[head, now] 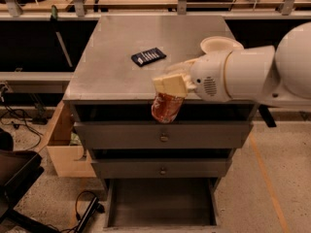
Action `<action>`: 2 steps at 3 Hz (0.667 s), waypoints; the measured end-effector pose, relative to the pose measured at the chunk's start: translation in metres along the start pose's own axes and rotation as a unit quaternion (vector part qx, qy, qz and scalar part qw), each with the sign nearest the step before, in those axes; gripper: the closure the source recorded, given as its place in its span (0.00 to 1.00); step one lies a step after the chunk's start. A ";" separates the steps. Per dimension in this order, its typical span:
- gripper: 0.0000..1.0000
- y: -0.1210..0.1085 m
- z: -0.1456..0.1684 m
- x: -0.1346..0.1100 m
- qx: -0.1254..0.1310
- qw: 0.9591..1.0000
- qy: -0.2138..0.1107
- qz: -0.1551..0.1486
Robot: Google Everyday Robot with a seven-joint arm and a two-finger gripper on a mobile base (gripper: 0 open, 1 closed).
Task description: Place coke can into bottom drawer
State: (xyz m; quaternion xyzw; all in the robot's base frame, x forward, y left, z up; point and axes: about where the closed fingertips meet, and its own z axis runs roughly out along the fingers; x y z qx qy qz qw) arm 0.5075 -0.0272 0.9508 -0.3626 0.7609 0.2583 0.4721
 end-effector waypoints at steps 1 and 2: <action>1.00 0.024 0.018 0.043 -0.024 0.999 -0.016 0.037; 1.00 0.051 0.058 0.109 -0.058 0.993 -0.022 0.096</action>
Offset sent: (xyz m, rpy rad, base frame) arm -0.0558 0.0580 -0.1851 0.2573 0.2402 0.0247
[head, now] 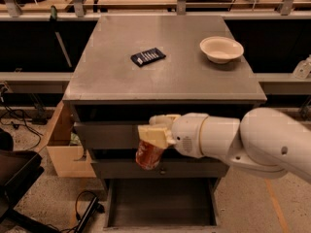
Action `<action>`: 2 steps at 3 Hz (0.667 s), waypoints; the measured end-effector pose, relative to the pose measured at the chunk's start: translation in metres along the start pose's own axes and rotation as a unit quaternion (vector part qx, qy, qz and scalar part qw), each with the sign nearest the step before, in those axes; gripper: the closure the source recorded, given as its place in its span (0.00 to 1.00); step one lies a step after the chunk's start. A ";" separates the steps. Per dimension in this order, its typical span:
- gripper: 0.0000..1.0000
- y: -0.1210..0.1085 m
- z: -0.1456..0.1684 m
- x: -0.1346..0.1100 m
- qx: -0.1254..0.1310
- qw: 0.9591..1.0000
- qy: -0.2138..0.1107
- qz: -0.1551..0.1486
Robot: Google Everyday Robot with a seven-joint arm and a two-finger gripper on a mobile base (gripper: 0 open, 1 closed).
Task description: Place coke can into bottom drawer
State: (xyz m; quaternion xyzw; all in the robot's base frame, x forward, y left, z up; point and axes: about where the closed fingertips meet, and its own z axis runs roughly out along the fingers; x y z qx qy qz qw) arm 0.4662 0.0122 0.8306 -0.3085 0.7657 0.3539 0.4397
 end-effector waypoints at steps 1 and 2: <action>1.00 -0.002 0.034 0.049 -0.016 0.999 0.011 0.039; 1.00 -0.035 0.081 0.097 -0.027 0.997 0.024 0.074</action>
Offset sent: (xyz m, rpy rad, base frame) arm 0.0436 0.0436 -0.1817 0.0691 0.2294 0.0210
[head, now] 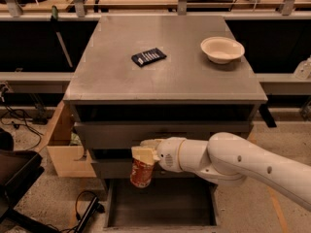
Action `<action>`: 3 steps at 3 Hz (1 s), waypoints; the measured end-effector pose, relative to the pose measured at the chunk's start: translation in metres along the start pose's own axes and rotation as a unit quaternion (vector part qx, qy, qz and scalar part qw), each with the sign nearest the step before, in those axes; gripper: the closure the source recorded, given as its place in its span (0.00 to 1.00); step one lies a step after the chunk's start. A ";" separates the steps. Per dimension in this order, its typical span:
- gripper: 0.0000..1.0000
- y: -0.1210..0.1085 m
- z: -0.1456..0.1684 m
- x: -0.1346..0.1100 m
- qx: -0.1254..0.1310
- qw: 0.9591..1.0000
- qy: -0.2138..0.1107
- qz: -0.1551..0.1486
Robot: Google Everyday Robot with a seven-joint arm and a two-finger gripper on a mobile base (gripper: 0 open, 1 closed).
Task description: Place coke can into bottom drawer
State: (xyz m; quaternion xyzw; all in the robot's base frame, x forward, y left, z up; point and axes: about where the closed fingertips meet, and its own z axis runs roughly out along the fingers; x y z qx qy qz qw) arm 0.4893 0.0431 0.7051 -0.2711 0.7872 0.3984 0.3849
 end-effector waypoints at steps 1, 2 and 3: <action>1.00 -0.033 0.029 0.025 -0.005 1.000 0.005 0.021; 1.00 -0.033 0.029 0.025 -0.005 1.000 0.005 0.021; 1.00 -0.034 0.039 0.038 0.010 1.000 0.013 0.016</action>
Offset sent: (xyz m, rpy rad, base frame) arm 0.0187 0.0015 -0.0345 0.0068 0.0267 -0.0057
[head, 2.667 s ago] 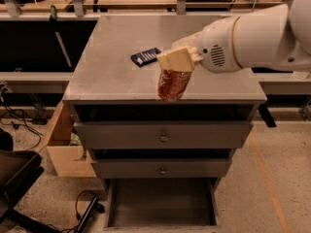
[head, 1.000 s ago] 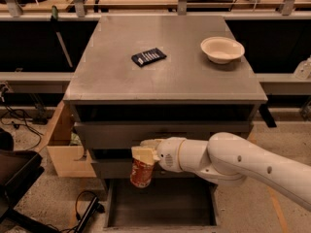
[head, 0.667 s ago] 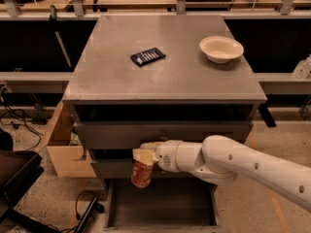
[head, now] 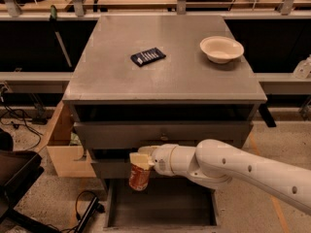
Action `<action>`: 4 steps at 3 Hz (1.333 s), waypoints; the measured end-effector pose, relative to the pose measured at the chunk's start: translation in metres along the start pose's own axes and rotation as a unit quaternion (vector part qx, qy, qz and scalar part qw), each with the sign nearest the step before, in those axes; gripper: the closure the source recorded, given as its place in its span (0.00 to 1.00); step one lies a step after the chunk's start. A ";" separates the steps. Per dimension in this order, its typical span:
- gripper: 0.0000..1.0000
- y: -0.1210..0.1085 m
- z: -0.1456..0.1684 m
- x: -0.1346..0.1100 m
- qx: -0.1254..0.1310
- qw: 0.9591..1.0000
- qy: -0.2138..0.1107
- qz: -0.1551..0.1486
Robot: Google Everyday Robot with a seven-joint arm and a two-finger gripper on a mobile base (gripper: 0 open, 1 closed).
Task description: Place coke can into bottom drawer
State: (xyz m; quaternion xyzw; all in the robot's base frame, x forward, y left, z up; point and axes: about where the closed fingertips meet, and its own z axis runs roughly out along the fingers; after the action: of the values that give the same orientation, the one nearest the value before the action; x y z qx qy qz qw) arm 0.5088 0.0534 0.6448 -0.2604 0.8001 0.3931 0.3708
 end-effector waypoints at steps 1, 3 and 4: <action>1.00 -0.010 0.015 0.038 0.019 1.000 -0.001 -0.019; 1.00 -0.043 0.035 0.117 0.046 0.998 0.007 -0.041; 1.00 -0.043 0.035 0.117 0.046 0.998 0.007 -0.041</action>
Offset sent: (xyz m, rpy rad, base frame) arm -0.0275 -0.0176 -0.1458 -0.1018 -0.1165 -0.0361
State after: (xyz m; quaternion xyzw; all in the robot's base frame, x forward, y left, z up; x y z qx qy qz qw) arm 0.4841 0.0432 0.5184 -0.2782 0.8084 0.3391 0.3927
